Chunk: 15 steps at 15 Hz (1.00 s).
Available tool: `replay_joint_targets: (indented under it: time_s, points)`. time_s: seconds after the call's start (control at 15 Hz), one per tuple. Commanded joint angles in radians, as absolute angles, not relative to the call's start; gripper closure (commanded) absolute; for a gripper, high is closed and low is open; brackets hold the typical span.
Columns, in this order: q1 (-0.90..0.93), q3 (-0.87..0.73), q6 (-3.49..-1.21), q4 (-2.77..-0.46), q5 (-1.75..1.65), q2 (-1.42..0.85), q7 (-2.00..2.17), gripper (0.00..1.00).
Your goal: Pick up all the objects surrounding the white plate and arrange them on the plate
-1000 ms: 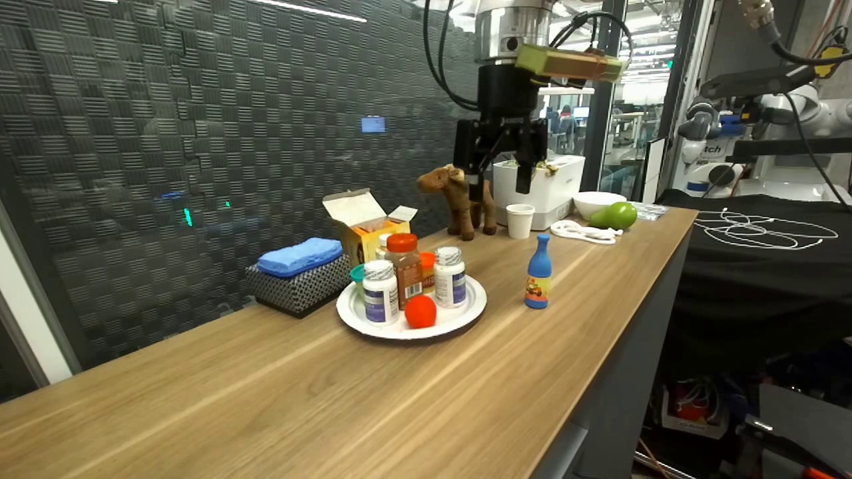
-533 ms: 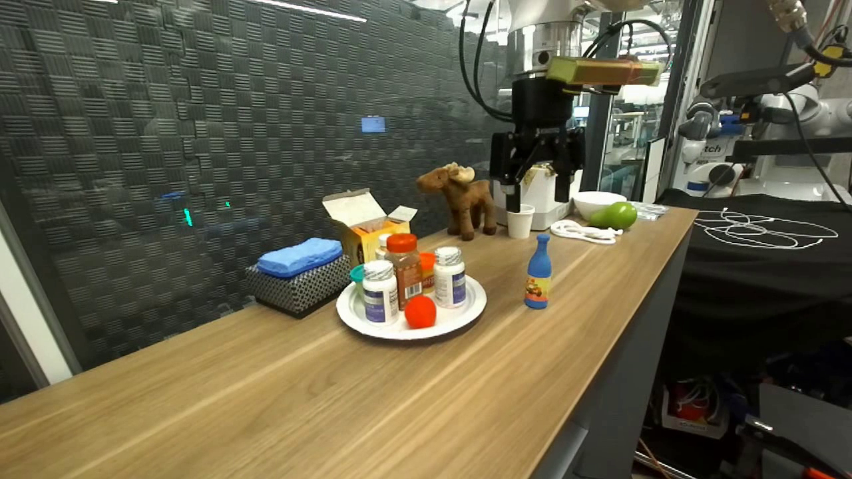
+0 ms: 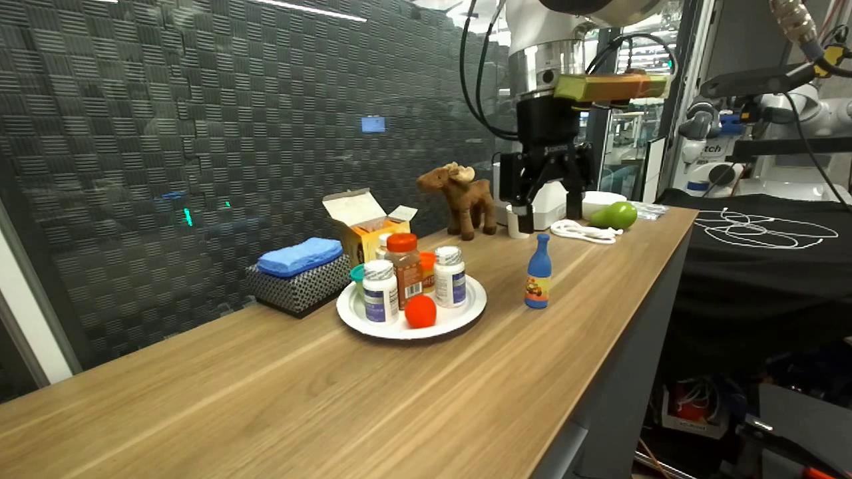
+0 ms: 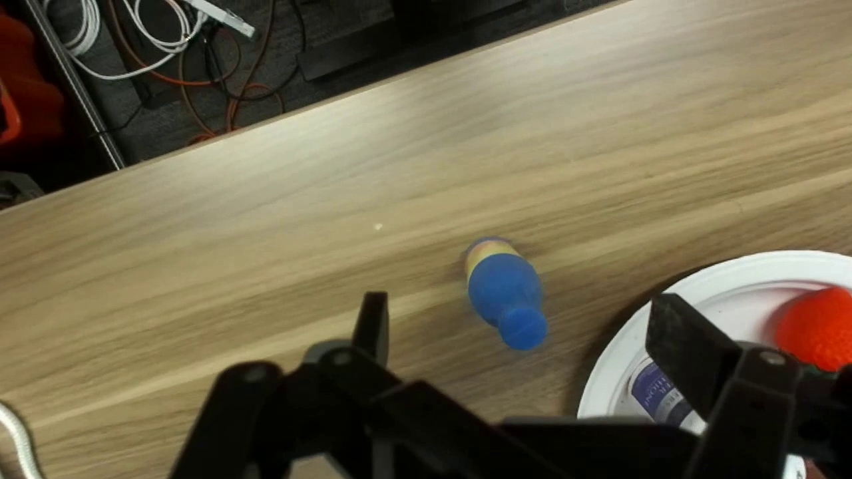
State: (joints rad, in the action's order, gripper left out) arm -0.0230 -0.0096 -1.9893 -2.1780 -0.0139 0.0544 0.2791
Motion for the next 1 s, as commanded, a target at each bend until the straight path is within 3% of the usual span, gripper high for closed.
replay_joint_targets:
  time_s: [0.0,0.2,0.33,0.4,0.47,0.73,0.93]
  points:
    - [-0.013,0.002,-2.013,-2.188,-0.038,0.055,0.272,0.00]
    - [-0.008,0.008,-2.018,-2.187,-0.049,0.039,0.266,0.11]
    - [-0.005,0.010,-2.034,-2.188,-0.060,0.025,0.255,0.28]
    - [-0.003,0.011,-2.041,-2.185,-0.066,0.015,0.254,0.31]
    - [-0.002,0.011,-2.048,-2.183,-0.076,0.008,0.259,0.45]
    - [0.004,0.011,-2.070,-2.189,-0.132,0.003,0.276,0.77]
    - [0.005,0.010,-2.074,-2.198,-0.185,0.019,0.304,0.93]
